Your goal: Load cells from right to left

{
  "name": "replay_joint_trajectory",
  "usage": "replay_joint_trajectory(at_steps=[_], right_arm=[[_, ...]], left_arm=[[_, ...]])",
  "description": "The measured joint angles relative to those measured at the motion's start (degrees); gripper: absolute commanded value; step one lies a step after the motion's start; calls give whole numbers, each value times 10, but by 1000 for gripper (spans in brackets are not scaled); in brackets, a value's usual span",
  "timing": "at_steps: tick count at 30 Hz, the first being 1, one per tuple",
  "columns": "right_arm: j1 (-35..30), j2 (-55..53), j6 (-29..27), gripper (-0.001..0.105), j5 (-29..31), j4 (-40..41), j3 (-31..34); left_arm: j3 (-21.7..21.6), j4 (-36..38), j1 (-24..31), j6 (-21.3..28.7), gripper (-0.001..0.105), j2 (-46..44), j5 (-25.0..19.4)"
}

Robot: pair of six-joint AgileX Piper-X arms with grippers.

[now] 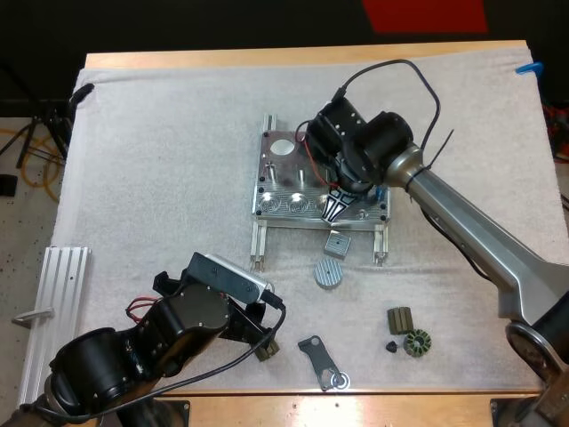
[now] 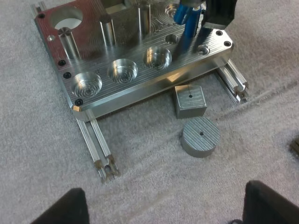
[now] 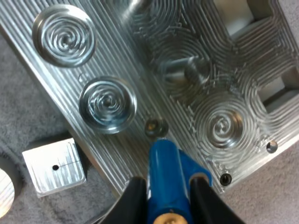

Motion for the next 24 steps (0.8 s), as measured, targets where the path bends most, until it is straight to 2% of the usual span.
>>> replay_joint_trajectory(at_steps=[24], right_arm=[[0,55,-8,0,16,-30,0]], left_arm=[[0,0,0,0,67,0,0]])
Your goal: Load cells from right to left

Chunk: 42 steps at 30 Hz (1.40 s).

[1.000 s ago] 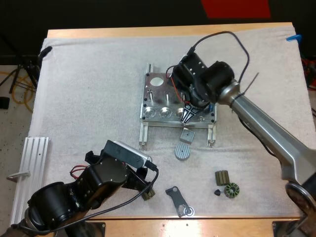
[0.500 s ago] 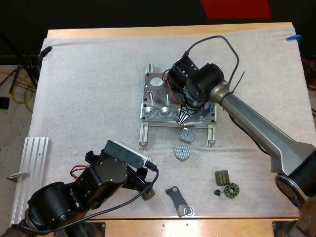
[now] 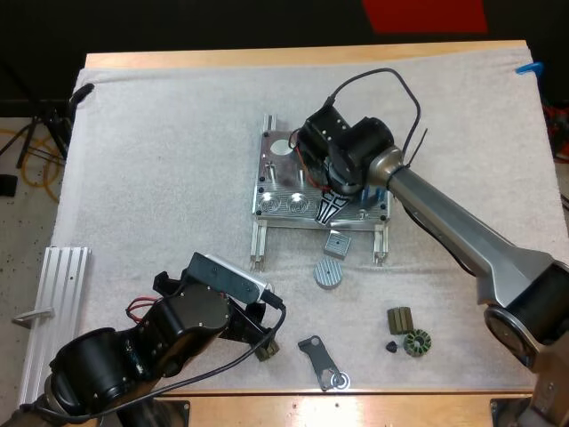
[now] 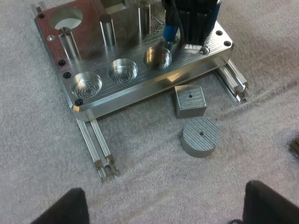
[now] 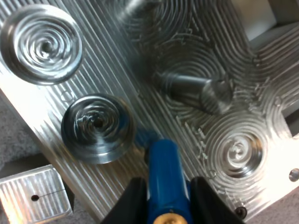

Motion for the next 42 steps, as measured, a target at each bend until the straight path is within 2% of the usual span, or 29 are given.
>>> replay_joint_trajectory(at_steps=[19,21,24,26,28,36,42], right_arm=[[0,10,-2,0,4,4,-3],[0,10,-2,4,4,4,-3],[0,10,0,24,4,4,-3],[0,11,5,42,4,3,-3],[0,13,7,48,4,2,-3],[0,13,24,48,4,-4,-15],[0,5,23,48,7,-12,-51]], left_arm=[[0,0,0,0,67,0,0],[0,0,0,0,67,0,0],[0,0,0,0,67,0,0],[0,0,0,0,67,0,0],[0,0,0,0,67,0,0],[0,0,0,0,67,0,0],[6,0,0,0,67,0,0]])
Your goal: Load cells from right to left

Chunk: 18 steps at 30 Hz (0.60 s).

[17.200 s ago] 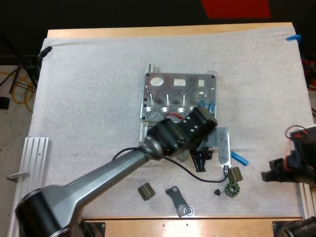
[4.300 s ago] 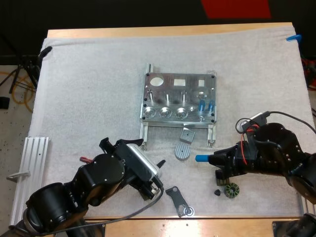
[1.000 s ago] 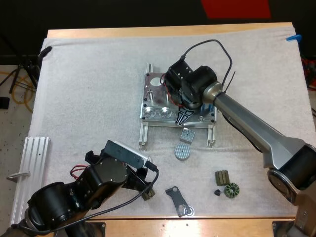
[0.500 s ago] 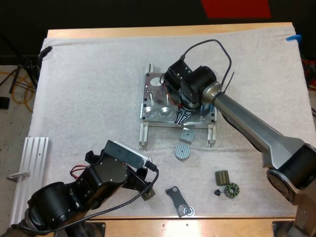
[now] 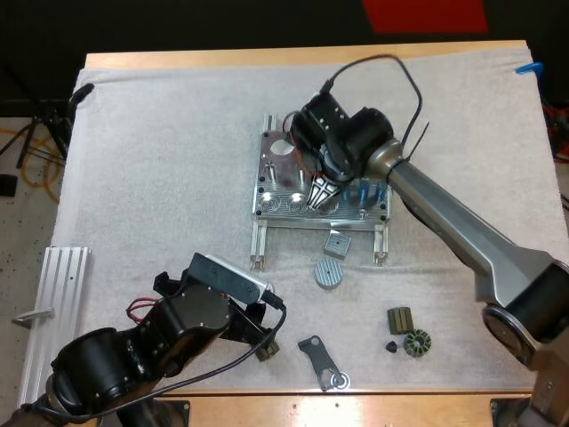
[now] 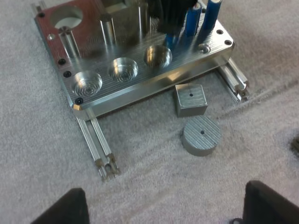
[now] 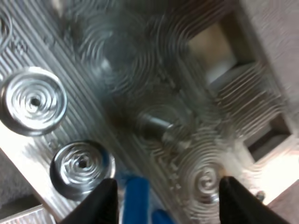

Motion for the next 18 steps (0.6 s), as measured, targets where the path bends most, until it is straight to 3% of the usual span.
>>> replay_joint_trajectory(at_steps=[6,18], right_arm=[[0,-22,0,48,40,-4,-4],[-3,-22,0,48,41,14,32]], left_arm=[[6,0,0,0,67,0,0],[7,-1,0,0,67,0,0]])
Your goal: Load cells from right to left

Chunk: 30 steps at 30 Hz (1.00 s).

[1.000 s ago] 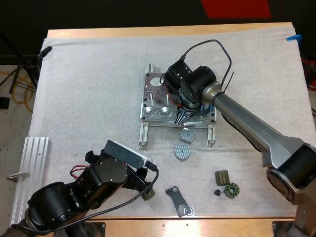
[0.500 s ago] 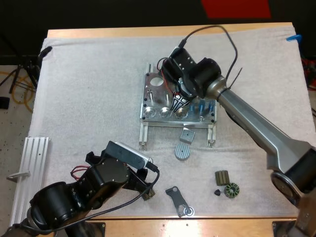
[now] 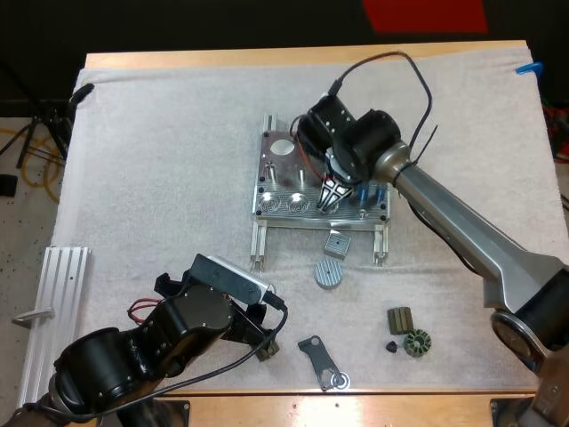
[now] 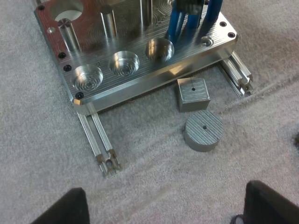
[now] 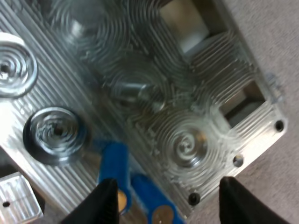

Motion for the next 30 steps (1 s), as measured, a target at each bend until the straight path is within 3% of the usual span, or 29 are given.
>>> replay_joint_trajectory(at_steps=[24,30], right_arm=[[-37,0,0,48,1,-24,16],[-33,-7,36,48,-32,-23,18]], left_arm=[[0,0,0,0,67,0,0],[0,0,0,0,67,0,0]])
